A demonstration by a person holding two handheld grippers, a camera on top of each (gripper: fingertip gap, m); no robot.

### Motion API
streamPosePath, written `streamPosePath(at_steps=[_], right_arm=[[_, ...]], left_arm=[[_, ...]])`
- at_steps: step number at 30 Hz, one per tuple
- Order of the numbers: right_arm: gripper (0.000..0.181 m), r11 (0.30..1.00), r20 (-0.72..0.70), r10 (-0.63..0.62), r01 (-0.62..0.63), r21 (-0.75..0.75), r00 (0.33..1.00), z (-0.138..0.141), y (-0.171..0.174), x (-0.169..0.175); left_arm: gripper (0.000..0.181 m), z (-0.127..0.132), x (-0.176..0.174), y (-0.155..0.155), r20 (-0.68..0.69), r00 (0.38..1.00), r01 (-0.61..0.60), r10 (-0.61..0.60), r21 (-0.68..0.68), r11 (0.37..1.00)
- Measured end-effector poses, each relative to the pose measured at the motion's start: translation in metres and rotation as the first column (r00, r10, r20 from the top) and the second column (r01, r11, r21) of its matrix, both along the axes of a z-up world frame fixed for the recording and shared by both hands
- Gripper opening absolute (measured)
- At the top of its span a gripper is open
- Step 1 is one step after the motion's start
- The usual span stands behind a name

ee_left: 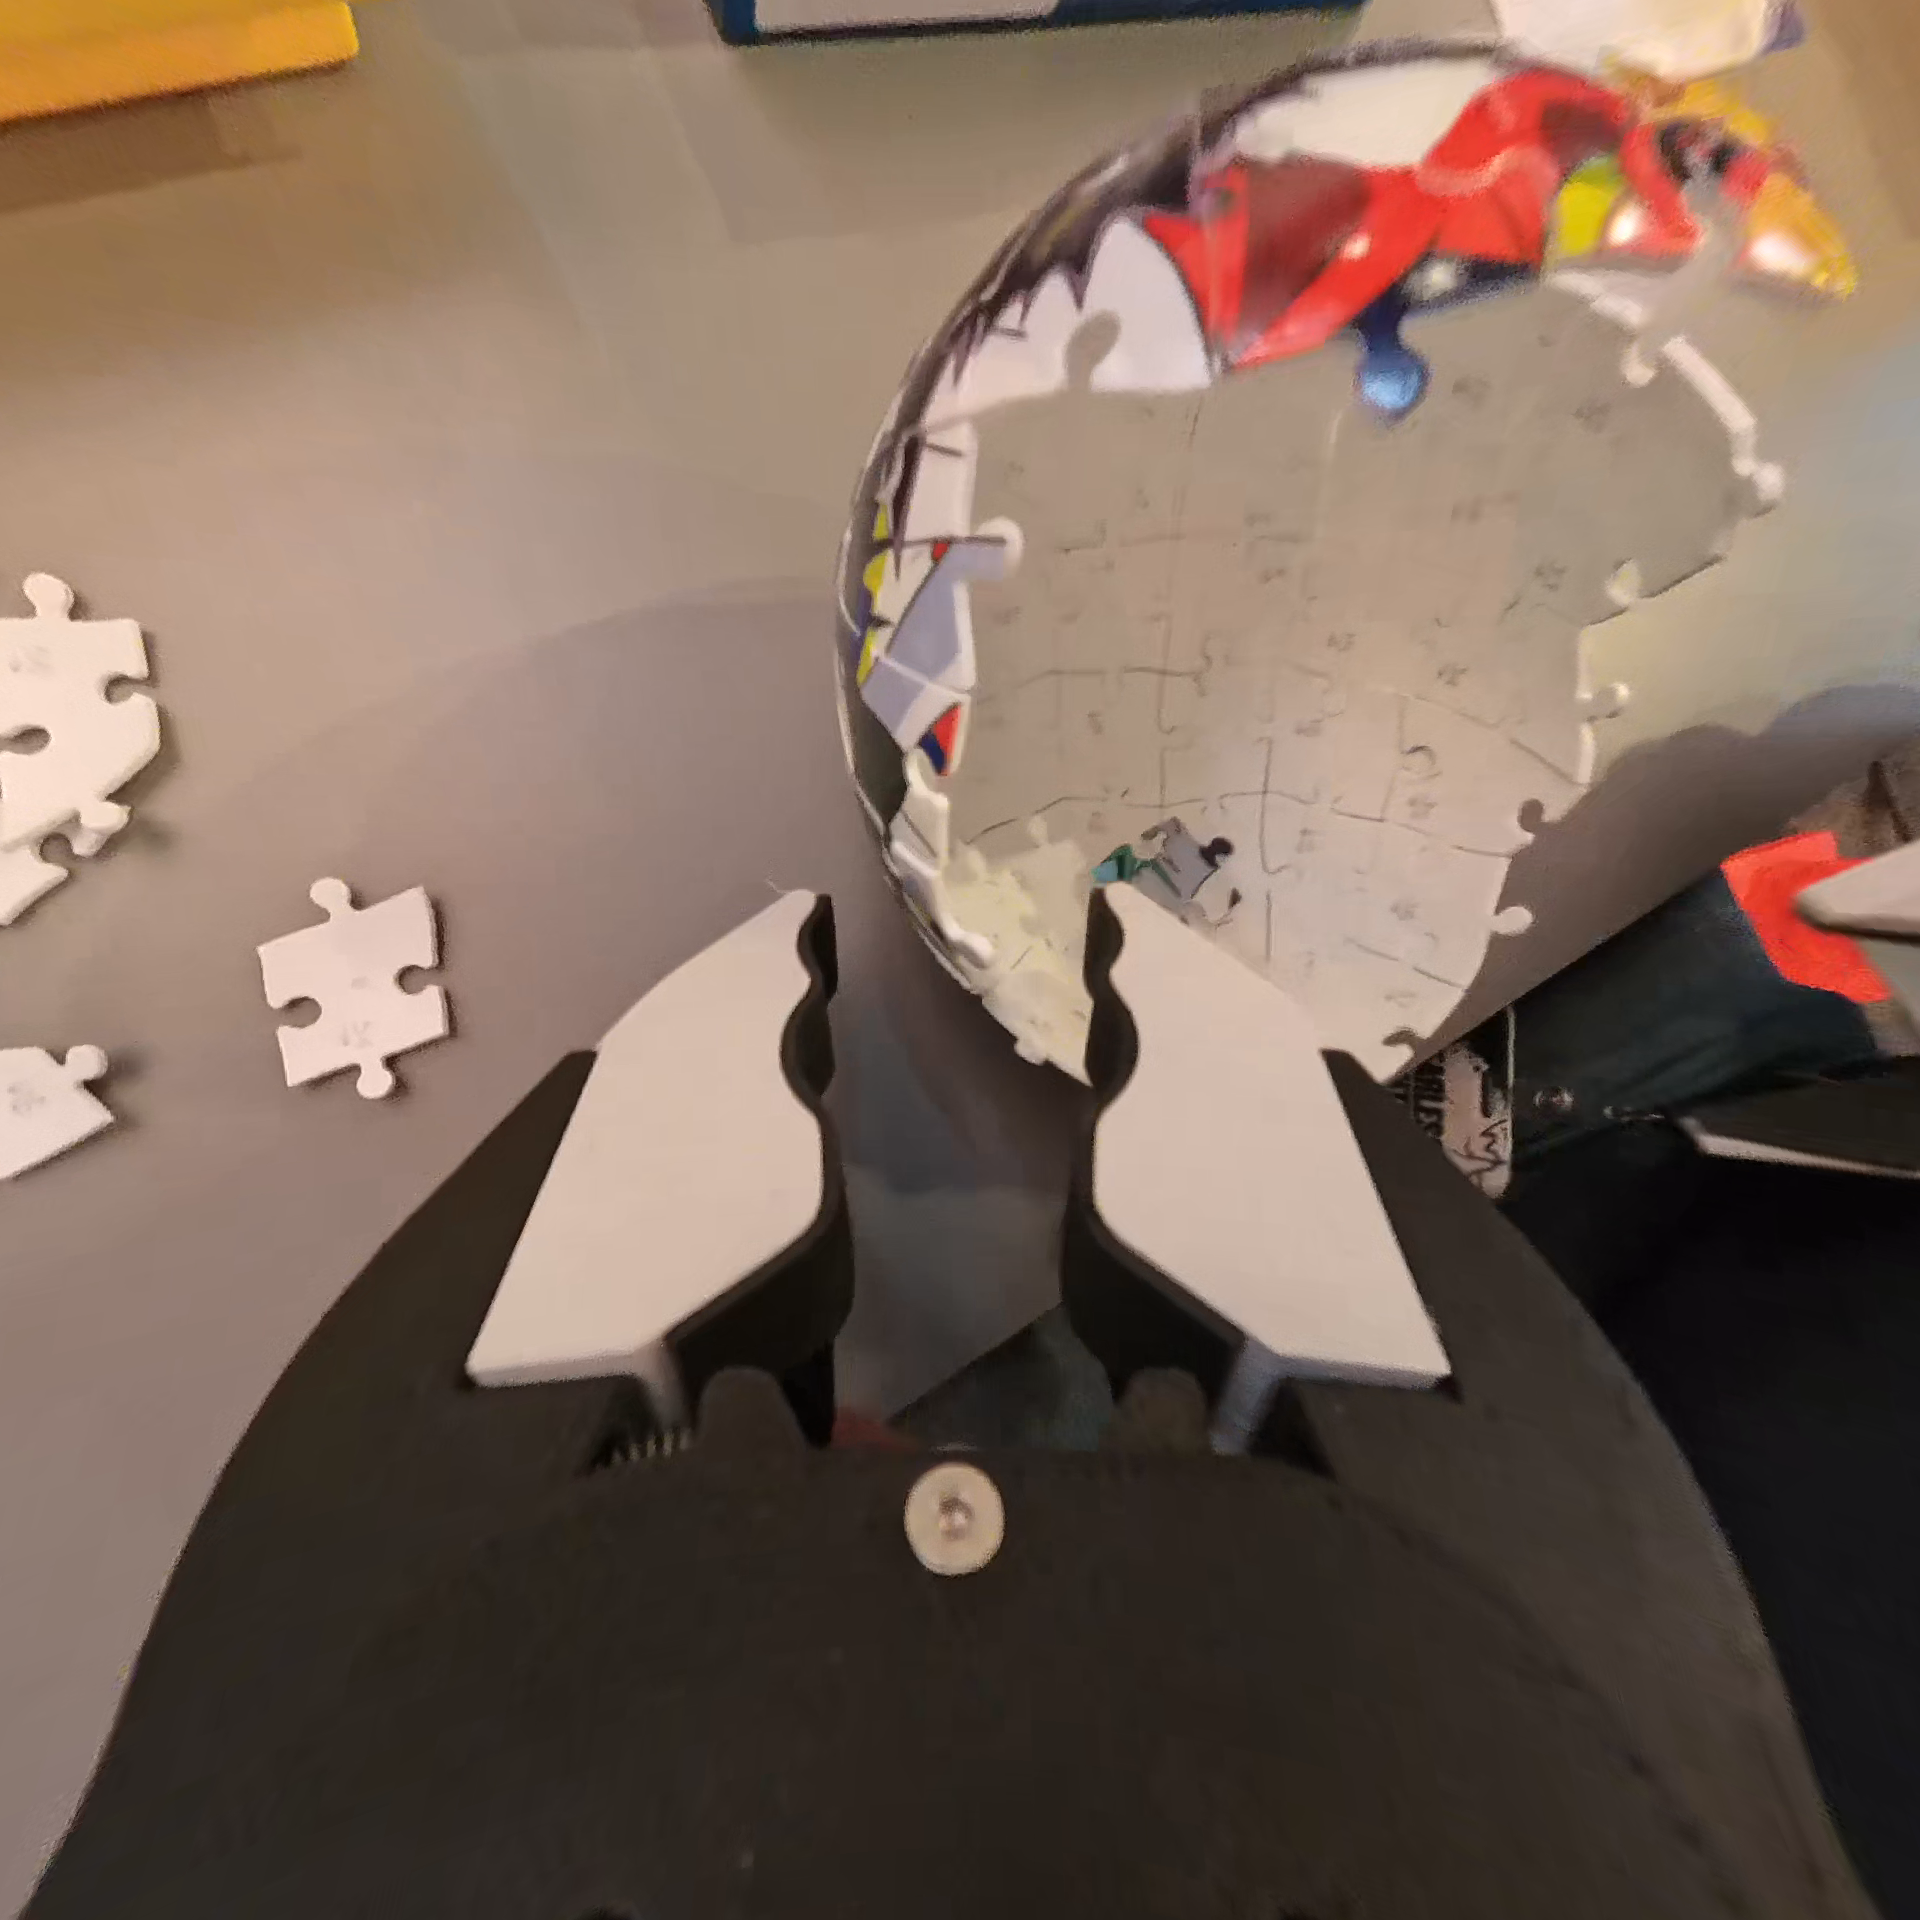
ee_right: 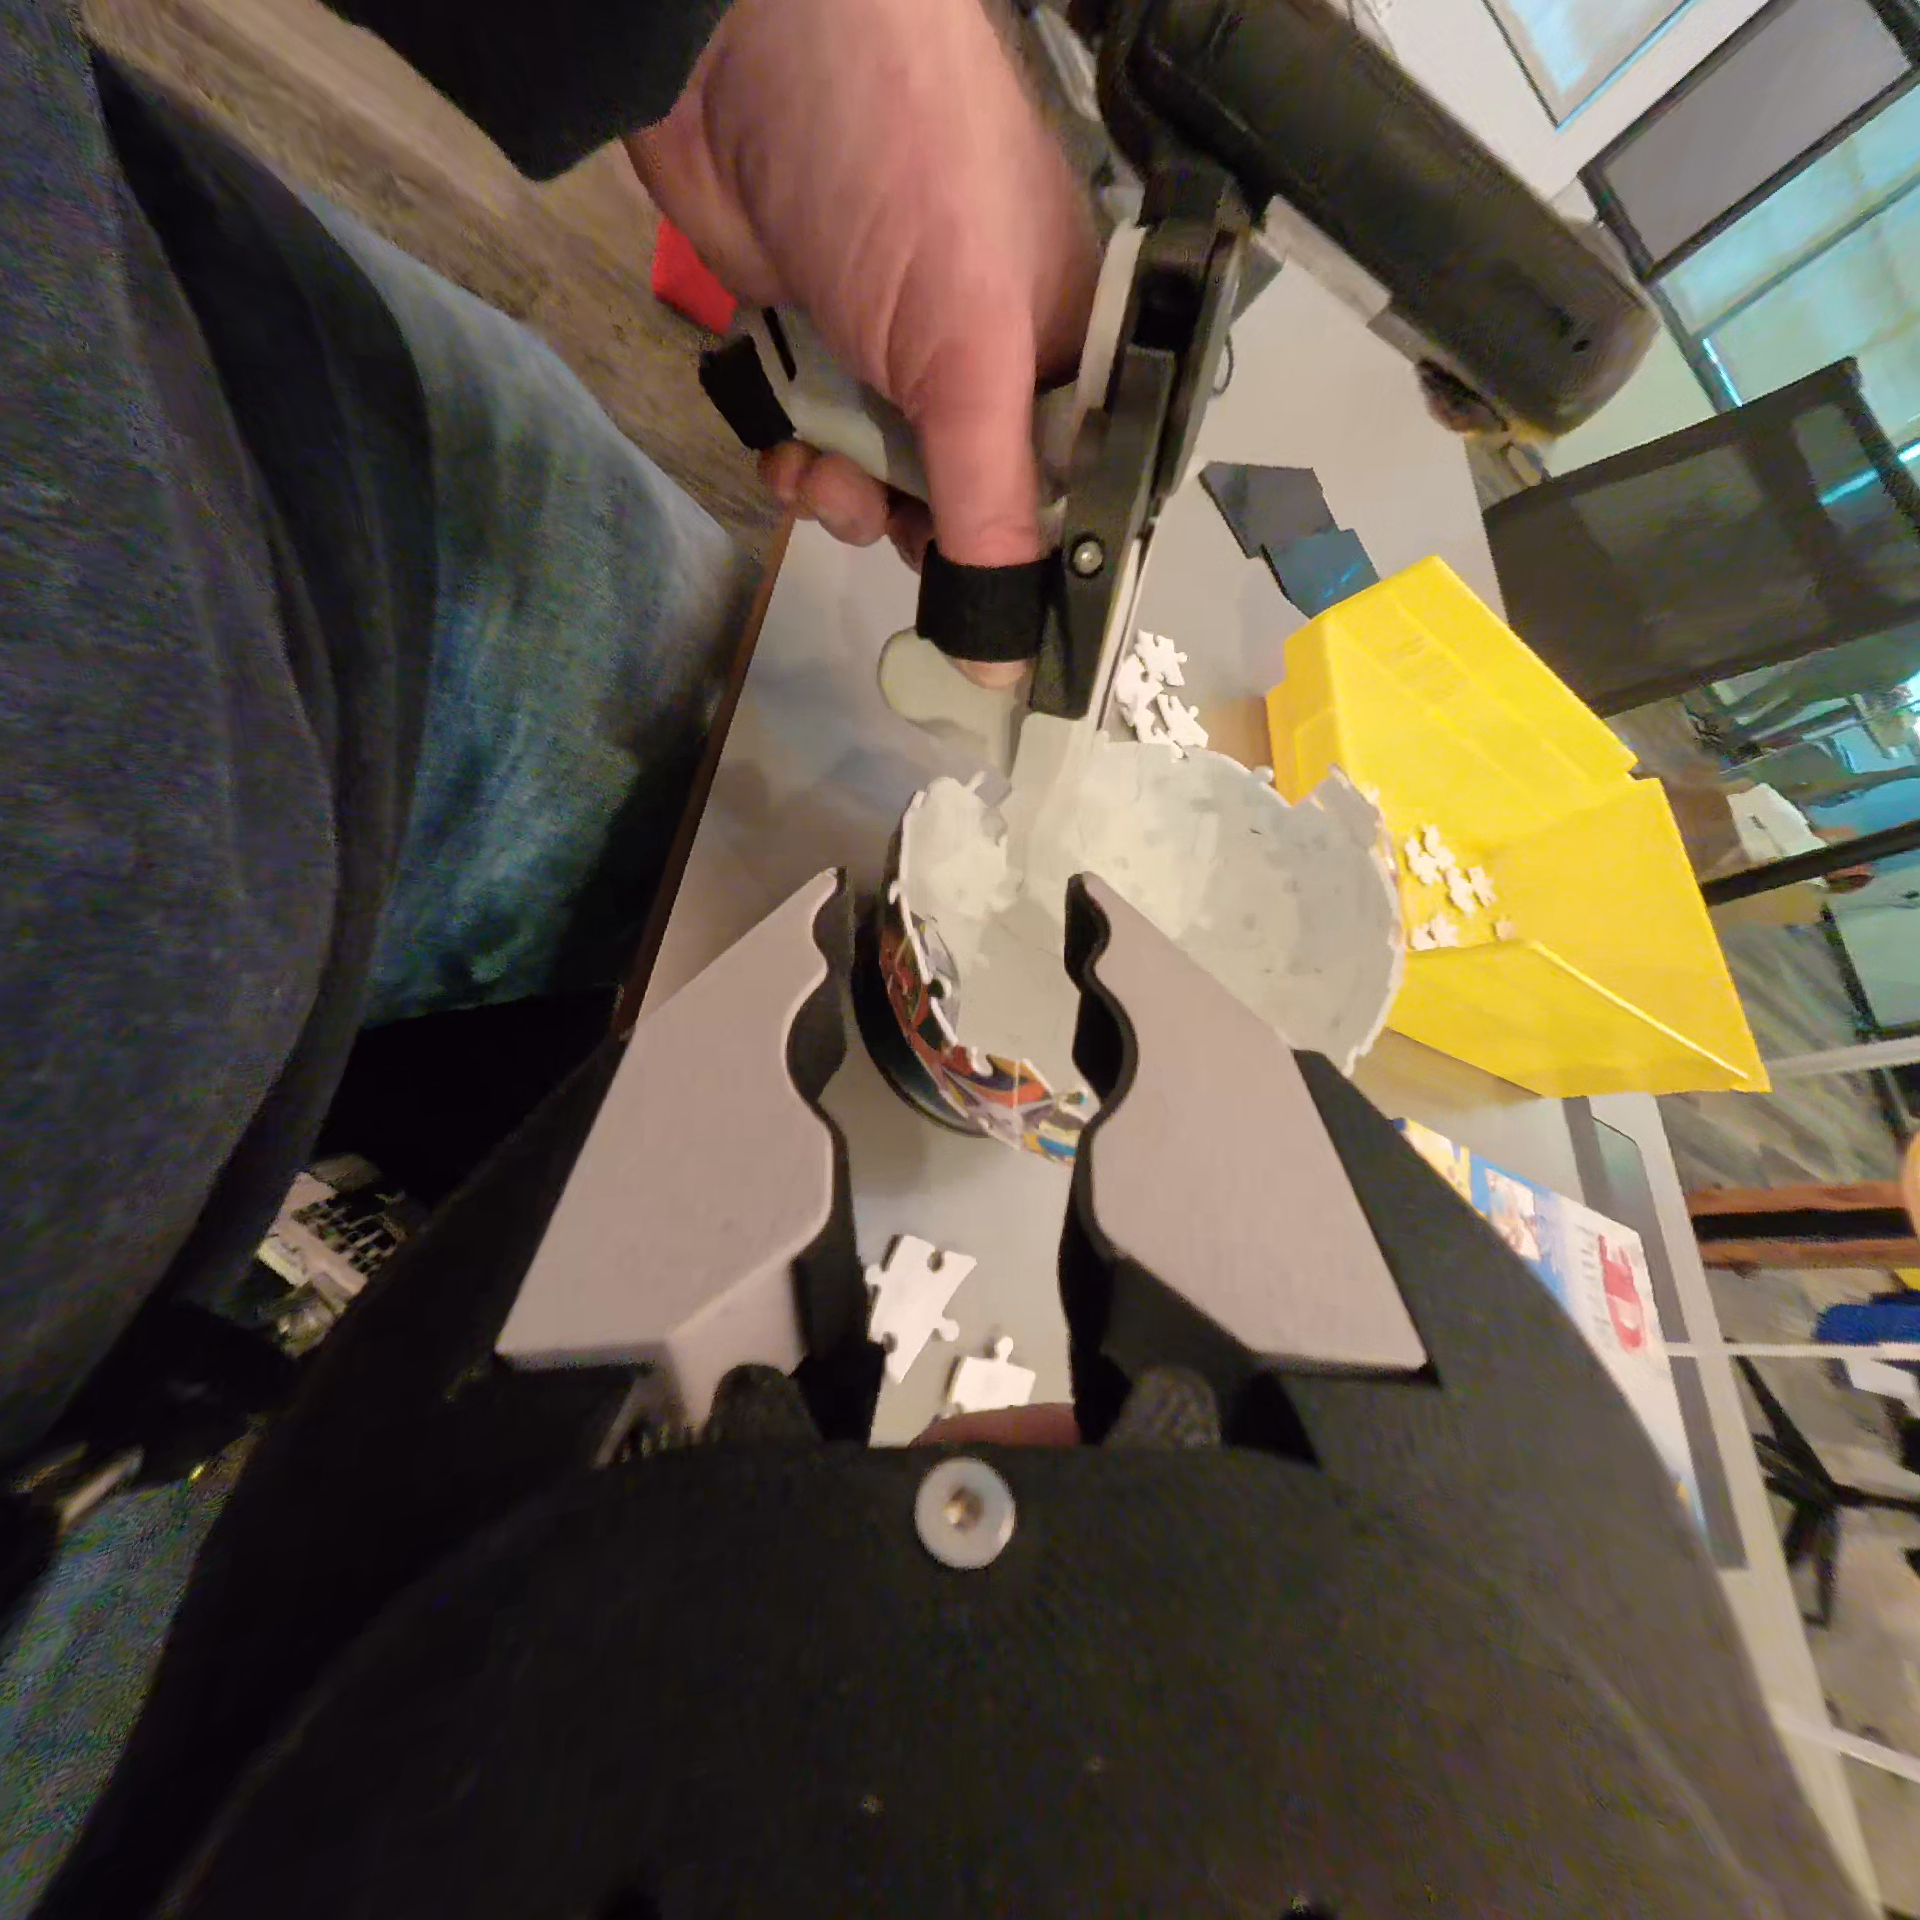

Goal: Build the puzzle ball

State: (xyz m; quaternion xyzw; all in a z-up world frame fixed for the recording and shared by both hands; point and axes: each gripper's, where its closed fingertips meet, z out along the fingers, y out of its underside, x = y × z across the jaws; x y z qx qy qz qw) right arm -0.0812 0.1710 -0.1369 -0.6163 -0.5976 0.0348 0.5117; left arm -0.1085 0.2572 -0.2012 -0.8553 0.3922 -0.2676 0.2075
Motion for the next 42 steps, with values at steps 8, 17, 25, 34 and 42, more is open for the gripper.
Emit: streamPosePath(at_steps=[8,17,25,34,42], right_arm=[[0.035,0.997,-0.155,0.026,-0.037,-0.07,0.988,0.021,-0.007,0.021],[0.034,0.995,-0.224,0.002,-0.024,-0.094,0.975,0.027,-0.005,0.031],[0.035,0.992,-0.276,-0.02,-0.014,-0.122,0.961,0.032,0.0,0.041],[0.036,0.982,-0.355,-0.081,0.015,-0.186,0.931,0.043,0.009,0.066],[0.037,0.955,-0.374,-0.198,0.092,-0.283,0.906,0.034,0.044,0.092]], left_arm=[[0.018,-0.013,0.002,0.002,-0.045,0.999,-0.011,0.009,-0.033,0.999],[0.01,-0.014,0.004,0.008,-0.086,0.996,0.025,-0.029,-0.051,0.998],[0.009,-0.013,0.006,0.014,-0.111,0.982,0.143,-0.151,-0.076,0.987],[0.039,-0.004,-0.003,0.008,-0.1,0.98,0.164,-0.174,-0.101,0.981],[0.02,-0.006,0.0,0.009,-0.059,0.992,0.108,-0.115,-0.108,0.988]])
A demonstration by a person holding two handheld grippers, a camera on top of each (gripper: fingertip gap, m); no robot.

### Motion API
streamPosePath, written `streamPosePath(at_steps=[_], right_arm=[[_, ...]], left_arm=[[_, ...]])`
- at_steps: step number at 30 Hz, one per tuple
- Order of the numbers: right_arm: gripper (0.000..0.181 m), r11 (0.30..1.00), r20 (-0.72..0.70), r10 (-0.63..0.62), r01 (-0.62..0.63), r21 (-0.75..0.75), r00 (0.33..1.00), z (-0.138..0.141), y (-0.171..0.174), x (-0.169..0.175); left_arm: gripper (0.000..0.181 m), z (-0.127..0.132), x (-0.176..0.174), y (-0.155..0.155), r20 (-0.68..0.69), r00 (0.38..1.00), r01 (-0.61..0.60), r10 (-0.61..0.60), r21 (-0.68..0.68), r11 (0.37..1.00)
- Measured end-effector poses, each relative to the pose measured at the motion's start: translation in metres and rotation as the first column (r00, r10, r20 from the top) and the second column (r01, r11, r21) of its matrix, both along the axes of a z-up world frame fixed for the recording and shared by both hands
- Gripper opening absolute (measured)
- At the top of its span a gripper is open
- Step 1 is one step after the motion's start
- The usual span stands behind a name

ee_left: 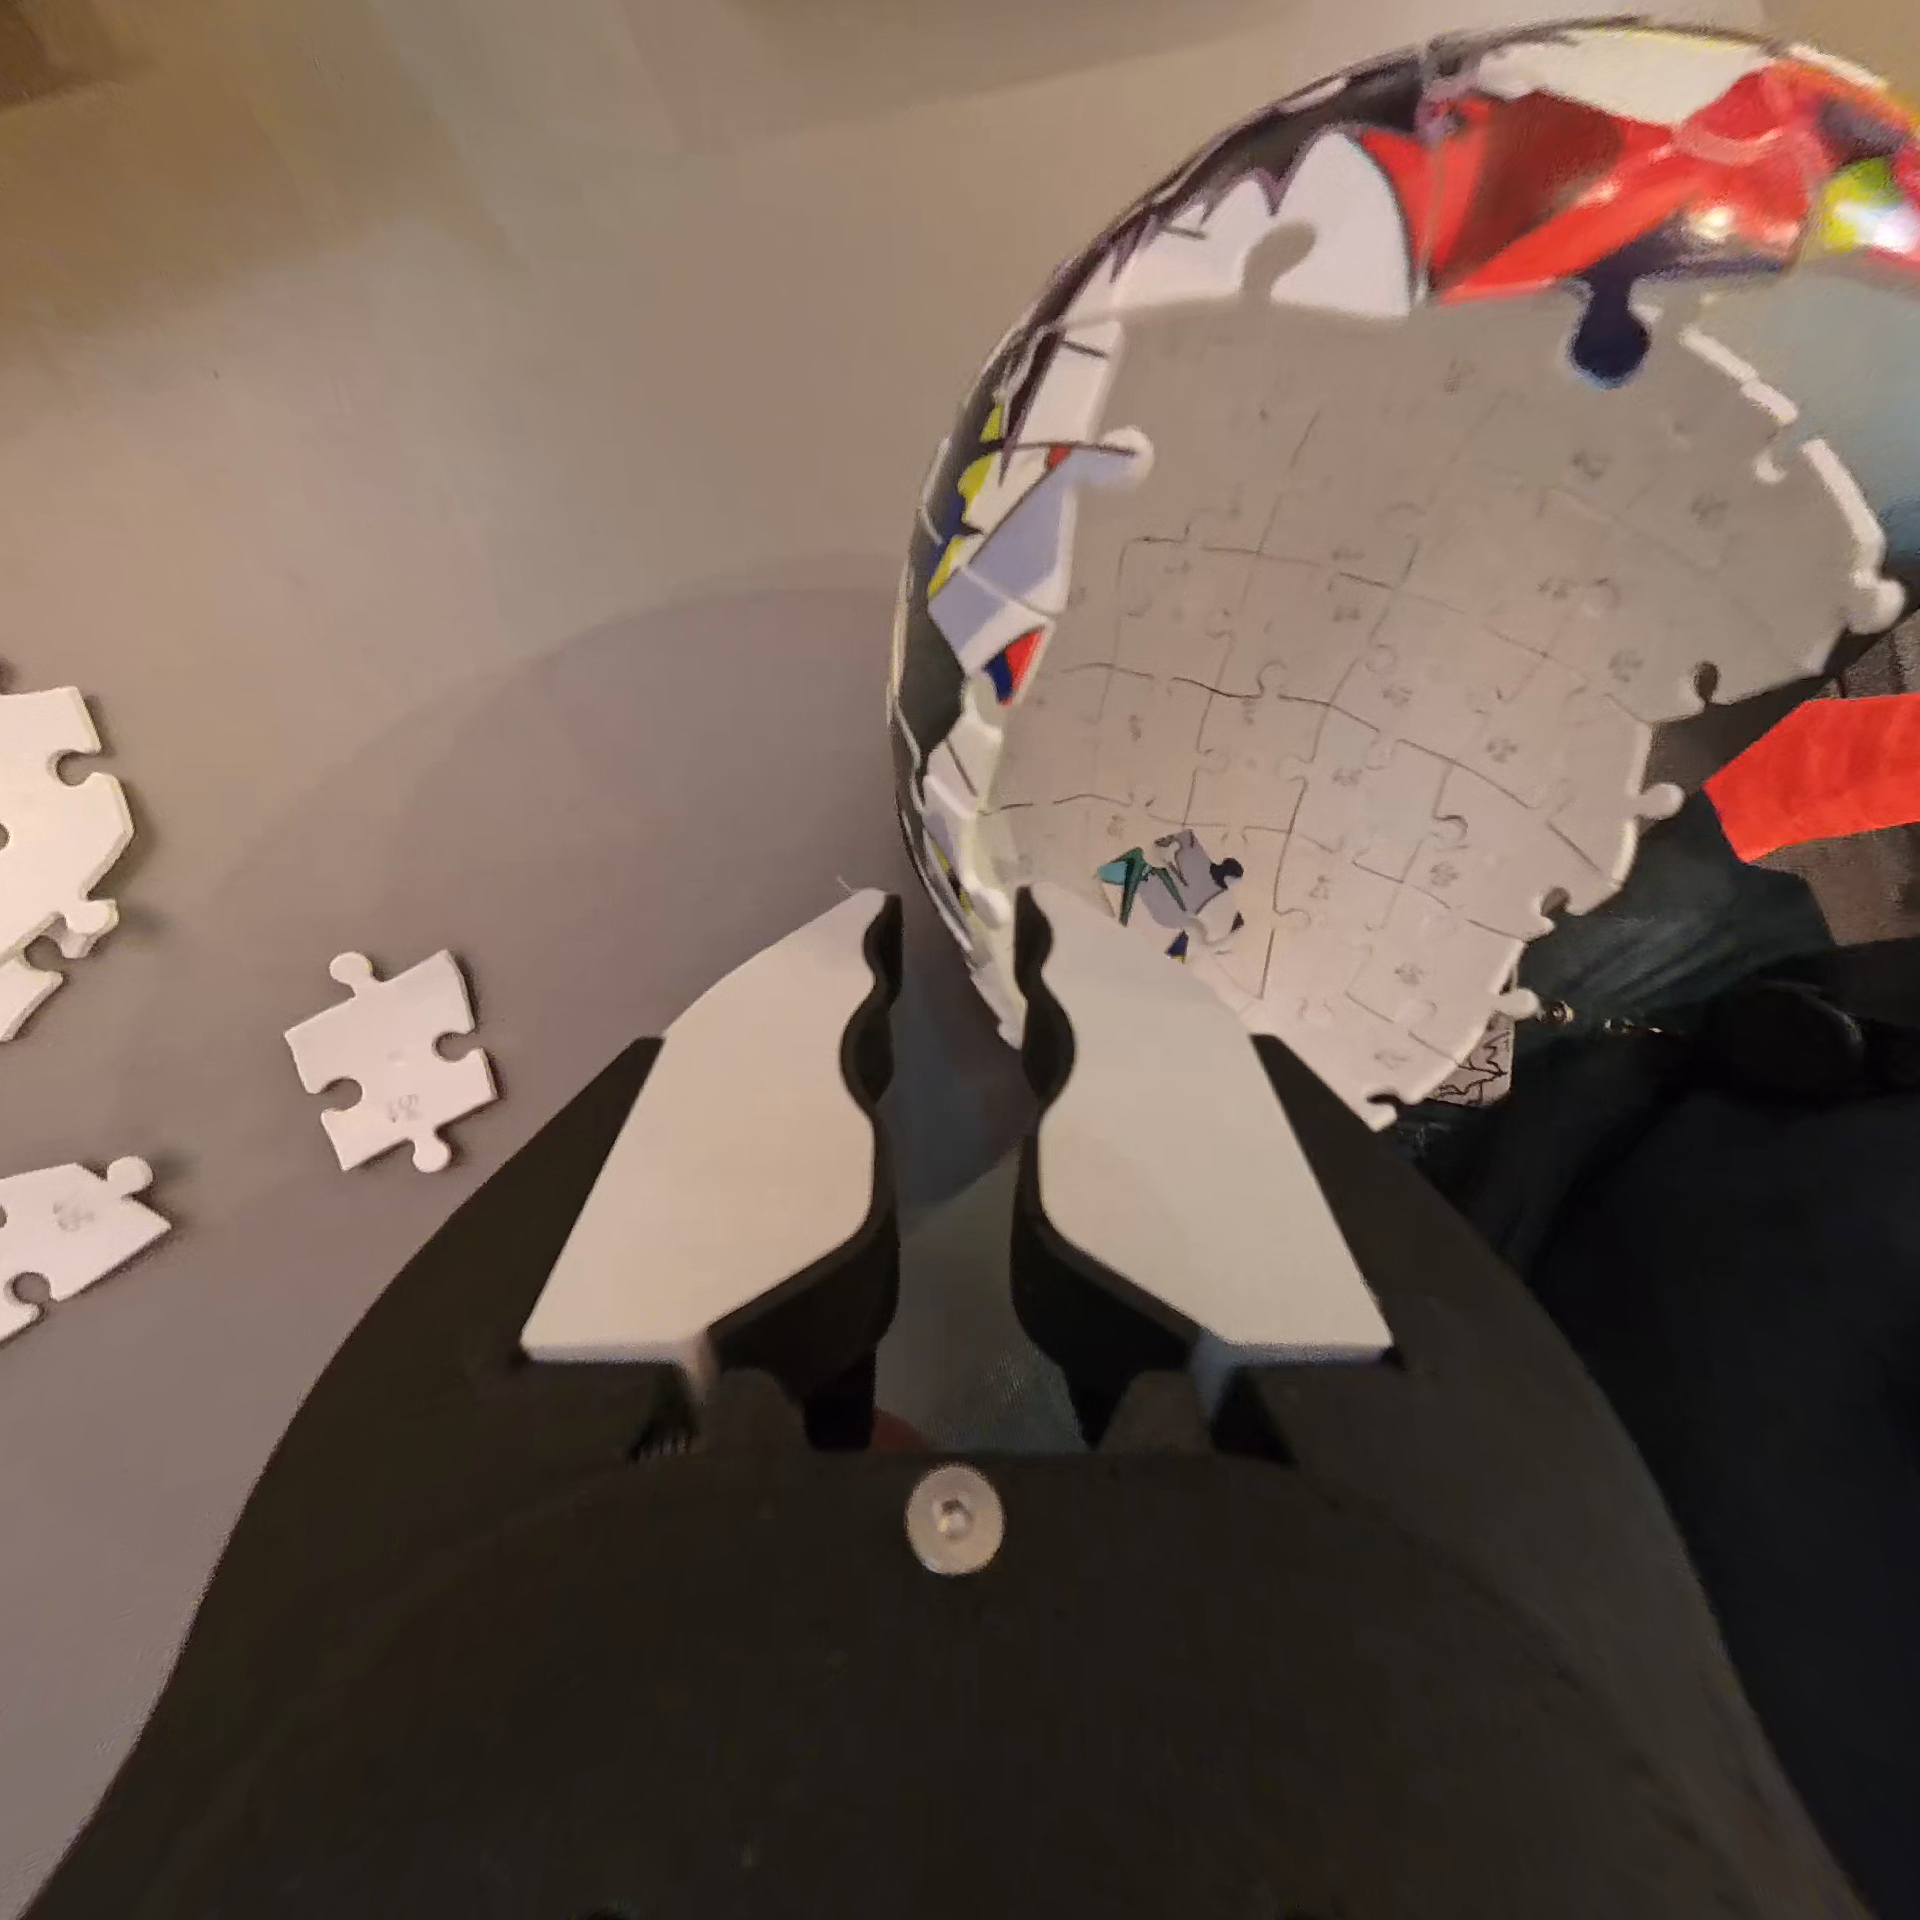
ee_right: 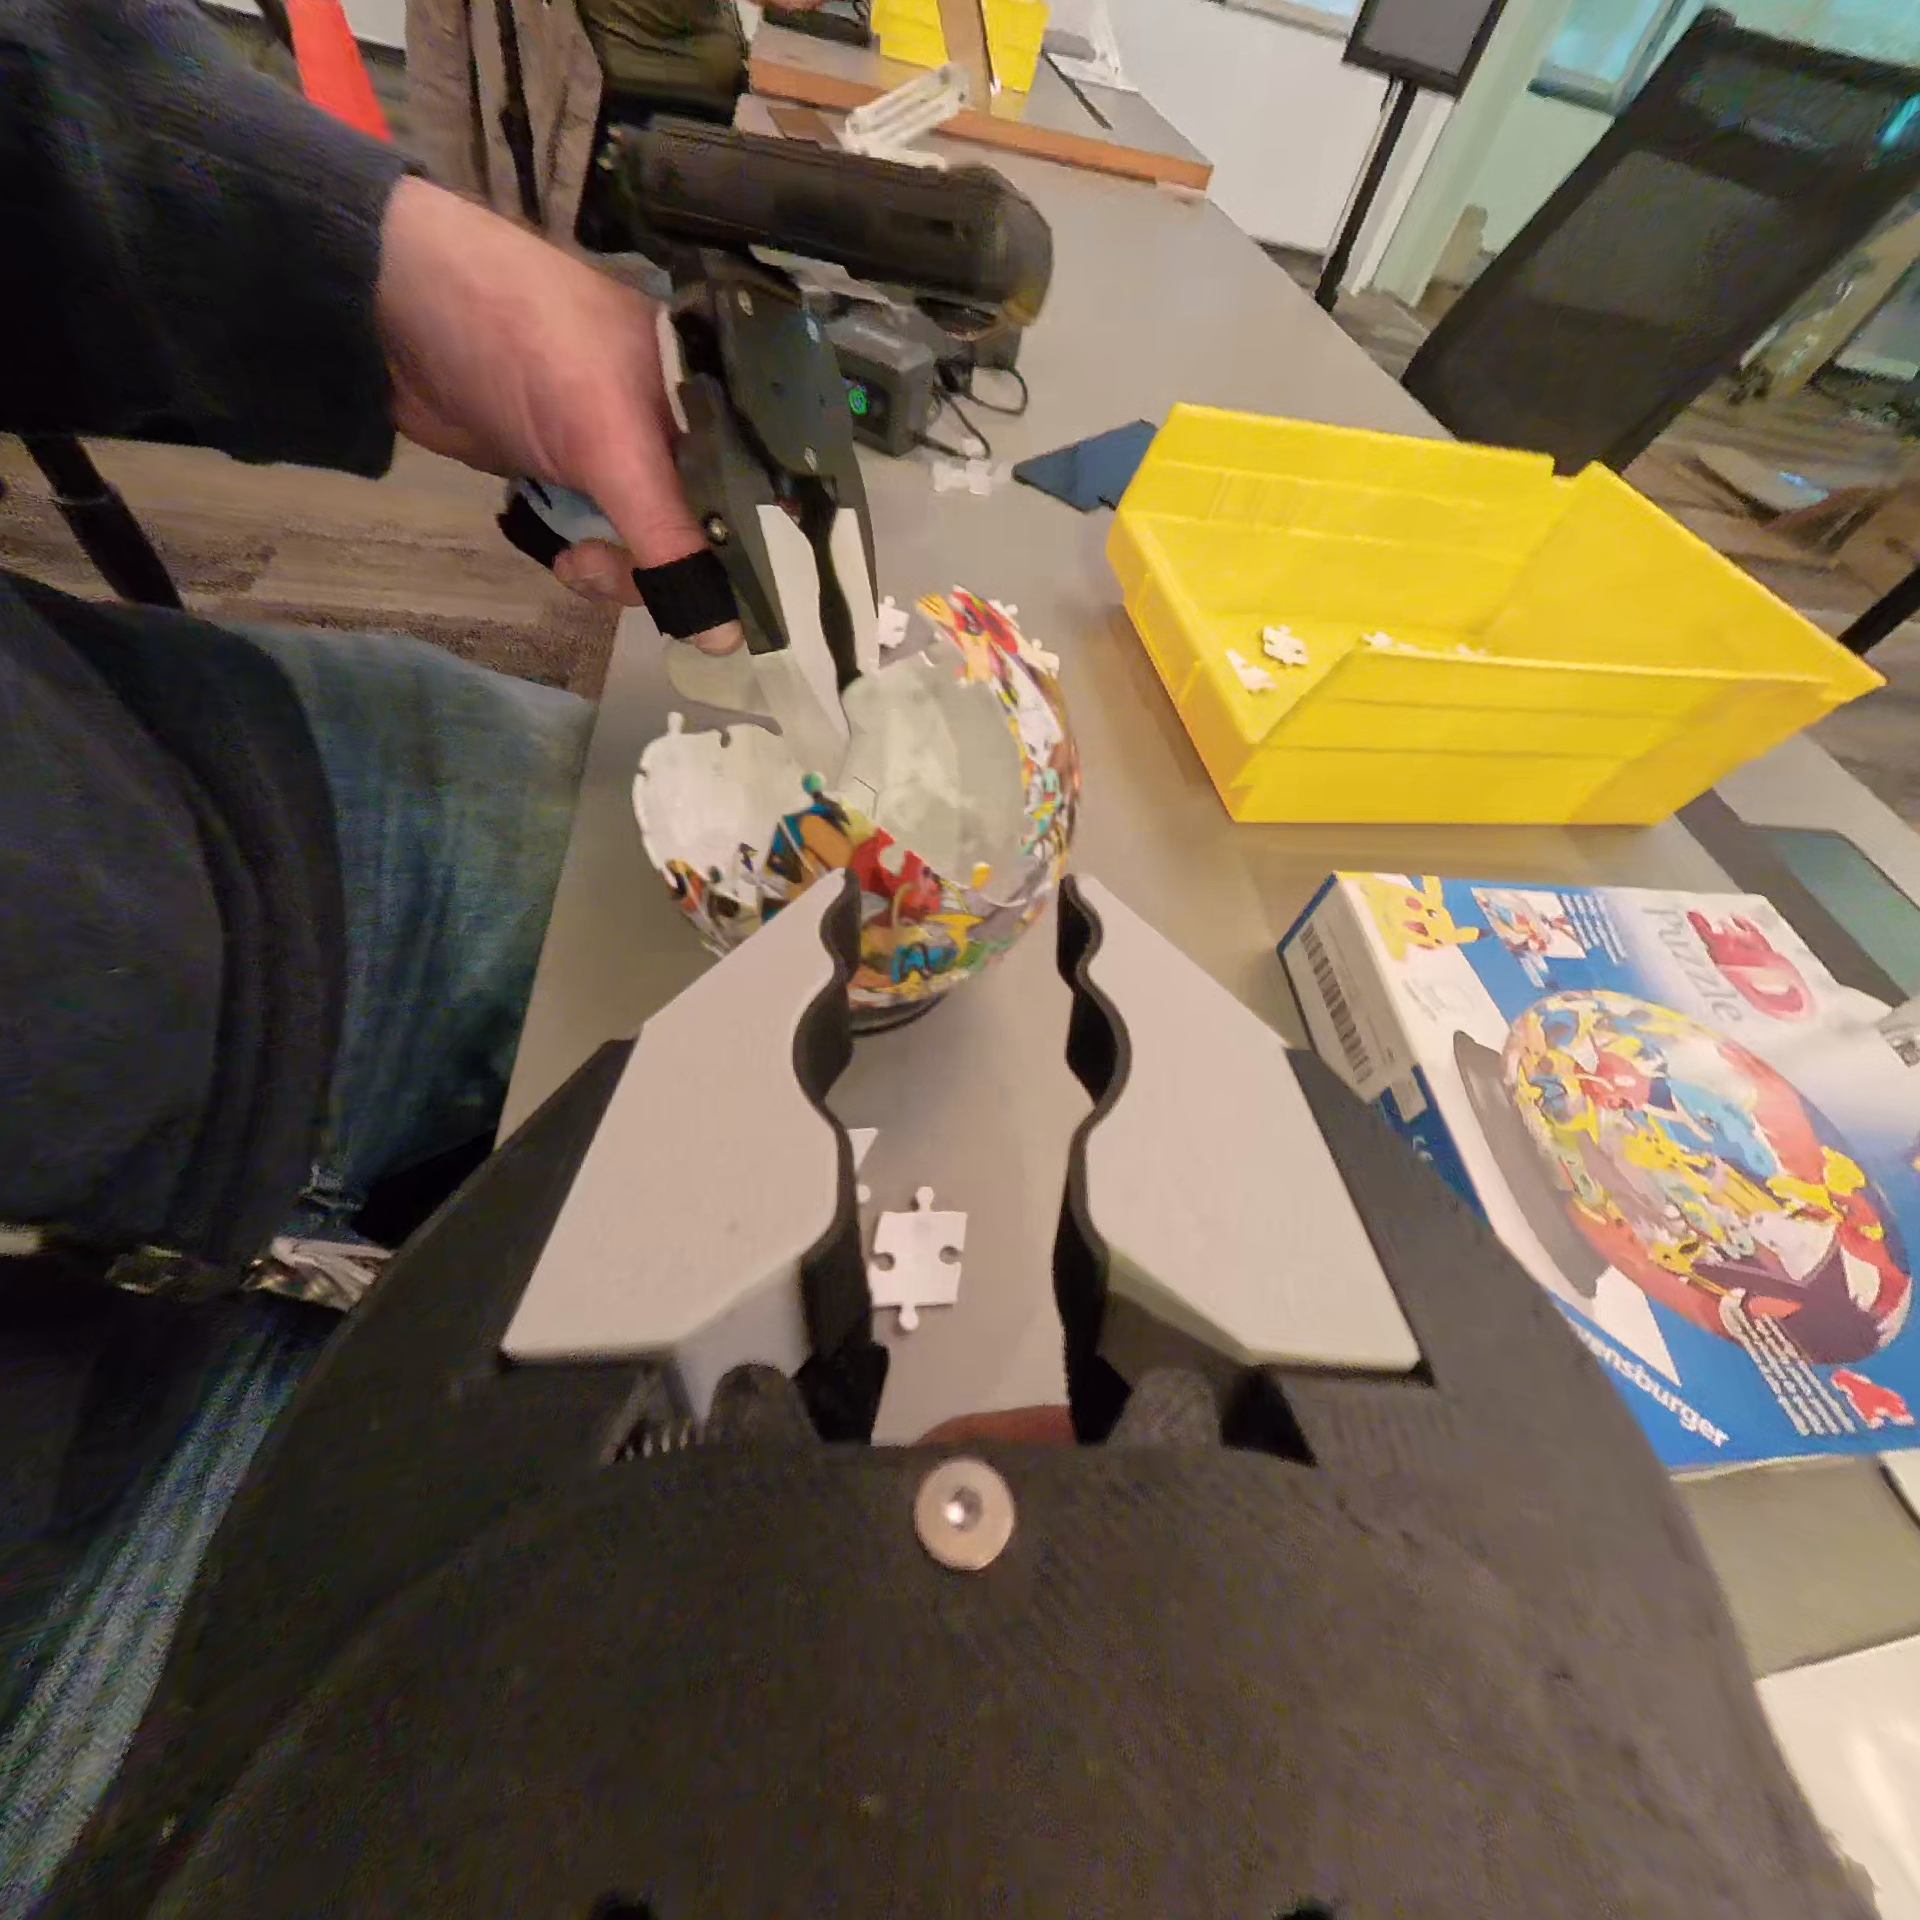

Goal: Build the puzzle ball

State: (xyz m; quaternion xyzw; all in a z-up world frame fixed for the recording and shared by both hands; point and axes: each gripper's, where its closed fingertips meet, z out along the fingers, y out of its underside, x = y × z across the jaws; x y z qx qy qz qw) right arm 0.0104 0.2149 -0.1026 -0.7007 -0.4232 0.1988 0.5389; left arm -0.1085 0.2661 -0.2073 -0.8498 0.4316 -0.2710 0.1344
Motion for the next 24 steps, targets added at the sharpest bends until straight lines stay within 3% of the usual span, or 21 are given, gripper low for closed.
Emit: streamPosePath(at_steps=[4,17,22,24], right_arm=[[0.036,0.999,-0.001,-0.026,0.026,-0.021,1.0,-0.004,0.012,0.003],[0.033,0.998,-0.045,-0.048,0.046,-0.041,0.998,-0.009,0.025,0.003],[0.033,0.998,-0.057,-0.051,0.048,-0.047,0.997,-0.009,0.026,0.004],[0.033,0.997,-0.059,-0.053,0.05,-0.05,0.997,-0.009,0.026,0.004]], left_arm=[[0.01,-0.004,0.002,0.001,-0.018,1.0,0.009,-0.009,-0.018,1.0],[0.005,-0.004,0.009,0.013,-0.062,0.991,0.119,-0.121,-0.034,0.992],[0.007,-0.003,0.009,0.013,-0.059,0.987,0.147,-0.15,-0.063,0.987],[0.019,-0.002,0.009,0.012,-0.055,0.987,0.146,-0.15,-0.07,0.987]])
